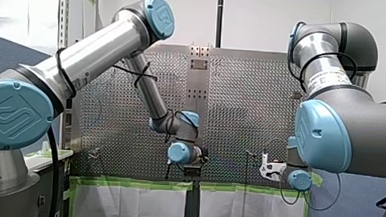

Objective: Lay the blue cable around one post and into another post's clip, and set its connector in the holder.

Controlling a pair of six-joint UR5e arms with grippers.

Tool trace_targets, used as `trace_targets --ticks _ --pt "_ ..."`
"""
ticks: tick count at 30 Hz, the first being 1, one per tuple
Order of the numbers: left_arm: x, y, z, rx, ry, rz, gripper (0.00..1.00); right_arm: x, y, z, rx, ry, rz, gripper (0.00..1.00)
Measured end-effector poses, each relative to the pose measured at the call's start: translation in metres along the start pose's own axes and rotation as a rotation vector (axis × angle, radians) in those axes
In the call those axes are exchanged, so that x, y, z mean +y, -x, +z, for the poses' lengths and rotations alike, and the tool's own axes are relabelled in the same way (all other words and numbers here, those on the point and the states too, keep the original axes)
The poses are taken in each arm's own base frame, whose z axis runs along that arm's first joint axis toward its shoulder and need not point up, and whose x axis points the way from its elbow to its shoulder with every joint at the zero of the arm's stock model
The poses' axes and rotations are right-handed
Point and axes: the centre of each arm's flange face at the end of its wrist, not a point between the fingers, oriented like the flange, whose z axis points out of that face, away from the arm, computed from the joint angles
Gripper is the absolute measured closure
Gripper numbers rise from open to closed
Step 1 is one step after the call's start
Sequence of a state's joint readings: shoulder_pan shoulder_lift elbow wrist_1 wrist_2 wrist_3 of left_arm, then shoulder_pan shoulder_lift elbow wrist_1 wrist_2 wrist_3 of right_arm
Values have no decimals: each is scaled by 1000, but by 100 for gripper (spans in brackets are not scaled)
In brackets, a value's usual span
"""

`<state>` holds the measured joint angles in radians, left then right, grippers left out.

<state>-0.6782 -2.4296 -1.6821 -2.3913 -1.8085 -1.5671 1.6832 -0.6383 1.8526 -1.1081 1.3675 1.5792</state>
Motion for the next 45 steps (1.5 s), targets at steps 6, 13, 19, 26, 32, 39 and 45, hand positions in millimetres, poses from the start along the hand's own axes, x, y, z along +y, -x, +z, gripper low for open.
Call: trace_targets --ticks 6,13,19,26,32,39,45 --pt "-11 -16 6 40 -14 8 23 0 0 0 0 0 1 100" --pt "-16 -15 19 65 -4 9 23 0 0 0 1 0 0 100" --pt "-20 2 34 40 -1 0 23 0 0 0 1 0 0 100" --pt "-20 18 47 7 29 -7 23 0 0 0 -2 0 0 100" --pt "-17 20 49 3 57 -7 23 0 0 0 -2 -1 0 100" --pt "-13 19 50 12 71 -6 23 0 0 0 -2 -1 0 100" --pt "-11 20 51 8 75 -9 23 0 1 0 -3 2 0 100"
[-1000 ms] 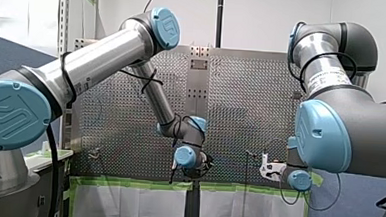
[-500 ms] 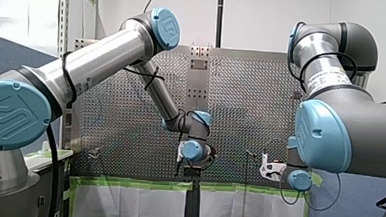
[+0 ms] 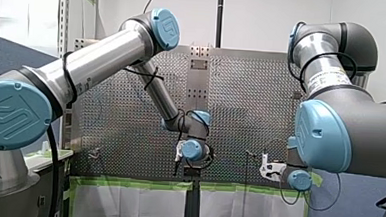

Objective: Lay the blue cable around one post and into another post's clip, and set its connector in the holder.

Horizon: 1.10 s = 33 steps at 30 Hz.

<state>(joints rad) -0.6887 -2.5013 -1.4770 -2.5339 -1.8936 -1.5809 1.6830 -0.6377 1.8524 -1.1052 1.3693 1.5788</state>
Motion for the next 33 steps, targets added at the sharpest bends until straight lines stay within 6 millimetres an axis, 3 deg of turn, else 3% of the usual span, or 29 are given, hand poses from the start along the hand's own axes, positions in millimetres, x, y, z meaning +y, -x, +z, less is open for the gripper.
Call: trace_targets --ticks 25,33 --pt "29 7 20 -12 48 -52 23 0 0 0 2 0 0 100" --pt "33 9 22 -18 42 -80 31 0 0 0 1 0 0 100"
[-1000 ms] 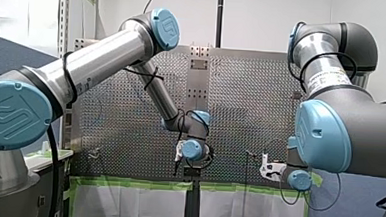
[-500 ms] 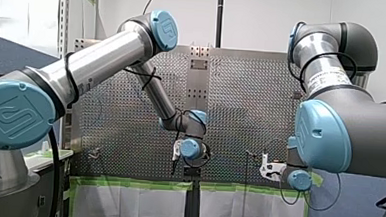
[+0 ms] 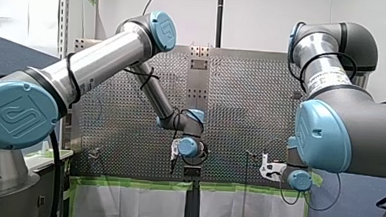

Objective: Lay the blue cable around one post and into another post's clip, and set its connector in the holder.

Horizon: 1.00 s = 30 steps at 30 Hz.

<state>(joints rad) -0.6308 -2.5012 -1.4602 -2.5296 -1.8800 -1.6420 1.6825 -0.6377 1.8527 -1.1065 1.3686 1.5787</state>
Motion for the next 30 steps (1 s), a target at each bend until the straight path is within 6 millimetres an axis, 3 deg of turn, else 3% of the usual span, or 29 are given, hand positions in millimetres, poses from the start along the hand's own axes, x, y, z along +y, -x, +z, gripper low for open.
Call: trace_targets --ticks 30 --pt "-23 -4 -11 19 -91 21 31 14 -2 2 14 25 7 100"
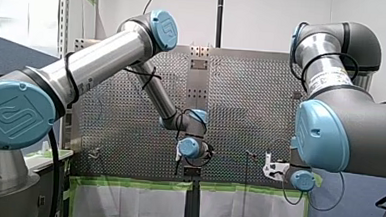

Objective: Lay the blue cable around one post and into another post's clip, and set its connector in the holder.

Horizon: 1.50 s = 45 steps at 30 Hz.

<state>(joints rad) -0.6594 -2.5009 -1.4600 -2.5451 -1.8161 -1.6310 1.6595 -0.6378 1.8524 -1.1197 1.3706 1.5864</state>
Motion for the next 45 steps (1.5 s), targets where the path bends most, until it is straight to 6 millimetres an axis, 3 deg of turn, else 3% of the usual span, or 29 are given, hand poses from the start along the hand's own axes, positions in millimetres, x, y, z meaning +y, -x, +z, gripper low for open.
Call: trace_targets --ticks 13,14,15,17,18,19,36,45 --pt "-2 0 -1 0 -4 0 34 0 0 0 -2 2 0 100" --pt "-2 0 -1 0 -4 0 70 0 0 0 -3 2 -1 100" --pt "-2 0 -1 0 -4 0 70 0 0 0 -3 2 -1 100" --pt "-3 0 -1 -1 -5 0 92 0 0 0 -3 2 -1 100" --pt "-3 0 -1 -2 -5 0 92 0 0 0 -4 2 -1 100" --pt "-3 0 -1 -2 -5 0 100 0 0 0 -4 2 -1 100" --pt "-7 0 -2 -8 -15 -5 100 0 1 -1 -5 2 0 100" --pt "-26 2 -5 -49 -50 -47 100 0 1 -1 -5 3 0 100"
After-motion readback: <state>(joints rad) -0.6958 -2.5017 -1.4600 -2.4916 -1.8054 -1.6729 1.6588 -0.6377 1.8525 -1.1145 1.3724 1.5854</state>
